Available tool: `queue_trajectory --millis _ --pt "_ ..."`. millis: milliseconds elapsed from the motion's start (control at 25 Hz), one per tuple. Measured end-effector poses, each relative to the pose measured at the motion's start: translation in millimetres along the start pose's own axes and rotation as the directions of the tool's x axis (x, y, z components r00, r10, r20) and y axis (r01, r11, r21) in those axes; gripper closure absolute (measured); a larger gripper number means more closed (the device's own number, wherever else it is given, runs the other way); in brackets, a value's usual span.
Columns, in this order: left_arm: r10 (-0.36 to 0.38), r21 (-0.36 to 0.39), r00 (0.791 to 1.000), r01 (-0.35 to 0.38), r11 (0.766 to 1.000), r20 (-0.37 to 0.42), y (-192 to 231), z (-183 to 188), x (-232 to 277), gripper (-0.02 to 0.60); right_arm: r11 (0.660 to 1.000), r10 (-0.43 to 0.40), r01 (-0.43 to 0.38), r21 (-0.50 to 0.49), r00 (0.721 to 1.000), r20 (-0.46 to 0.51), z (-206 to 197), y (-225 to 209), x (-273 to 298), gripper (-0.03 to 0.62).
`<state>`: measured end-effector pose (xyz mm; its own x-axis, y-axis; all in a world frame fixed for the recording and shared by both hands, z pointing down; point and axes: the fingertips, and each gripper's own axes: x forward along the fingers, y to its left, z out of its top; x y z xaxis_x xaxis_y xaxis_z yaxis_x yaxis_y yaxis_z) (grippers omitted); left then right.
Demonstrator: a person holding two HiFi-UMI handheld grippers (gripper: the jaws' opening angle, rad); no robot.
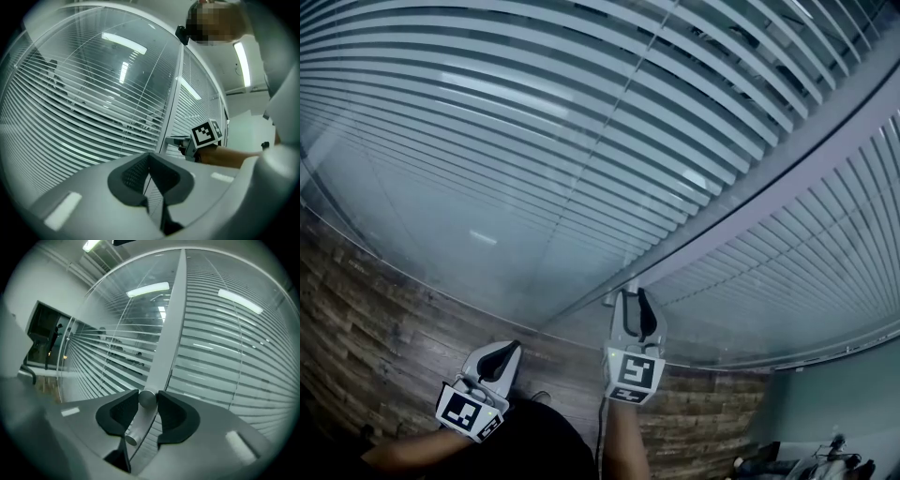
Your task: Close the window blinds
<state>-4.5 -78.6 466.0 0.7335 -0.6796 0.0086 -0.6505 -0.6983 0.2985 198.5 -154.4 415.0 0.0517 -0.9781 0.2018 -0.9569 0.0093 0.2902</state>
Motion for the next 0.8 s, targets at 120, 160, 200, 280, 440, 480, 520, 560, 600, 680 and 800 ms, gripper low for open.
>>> queue_trajectory --millis 120,160,200,280,440,480,520,560,600,680,800 --pt "-0.011 0.01 1.0 0.011 1.0 0.002 -2 -3 0 0.583 0.992 -0.002 0.0 -0.13 1.0 -0.021 -3 4 0 0.461" --pt "-0.012 0.009 1.0 0.012 1.0 0.001 -1 -4 0 0.583 0.984 0.0 -0.005 -0.176 1.0 -0.026 -4 5 0 0.461" --pt "-0.011 0.006 1.0 0.011 1.0 0.0 -1 -5 0 0.583 0.976 0.004 -0.01 -0.216 1.0 -0.031 -5 6 1 0.461" --pt "-0.011 0.004 1.0 0.011 1.0 -0.001 -1 -4 2 0.583 0.96 0.008 -0.019 -0.28 0.999 -0.04 -6 7 1 0.461" --pt "-0.021 0.009 1.0 0.021 1.0 -0.004 -6 -3 3 0.583 0.913 -0.003 -0.027 -0.408 0.997 -0.072 -6 7 1 0.46" --pt "-0.024 0.009 1.0 0.024 1.0 -0.002 -7 -1 3 0.583 0.897 -0.006 -0.03 -0.441 0.997 -0.08 -5 6 0 0.459" --pt "-0.026 0.009 1.0 0.026 1.0 -0.002 -8 0 4 0.583 0.883 -0.009 -0.032 -0.468 0.996 -0.086 -3 5 -1 0.459" --pt "-0.027 0.008 1.0 0.027 1.0 -0.002 -9 1 4 0.583 0.876 -0.011 -0.033 -0.482 0.996 -0.089 -3 4 0 0.459" --pt "-0.028 0.006 1.0 0.028 1.0 -0.003 -9 2 5 0.583 0.881 -0.008 -0.034 -0.473 0.996 -0.087 -2 4 0 0.457" --pt "-0.03 0.005 1.0 0.03 1.0 0.0 -11 1 2 0.583 0.938 0.017 -0.037 -0.346 0.998 -0.062 -1 5 -5 0.454" --pt "-0.028 0.006 1.0 0.028 1.0 0.009 -17 -1 -16 0.583 0.999 0.043 -0.043 0.034 0.999 0.009 0 7 -26 0.424"
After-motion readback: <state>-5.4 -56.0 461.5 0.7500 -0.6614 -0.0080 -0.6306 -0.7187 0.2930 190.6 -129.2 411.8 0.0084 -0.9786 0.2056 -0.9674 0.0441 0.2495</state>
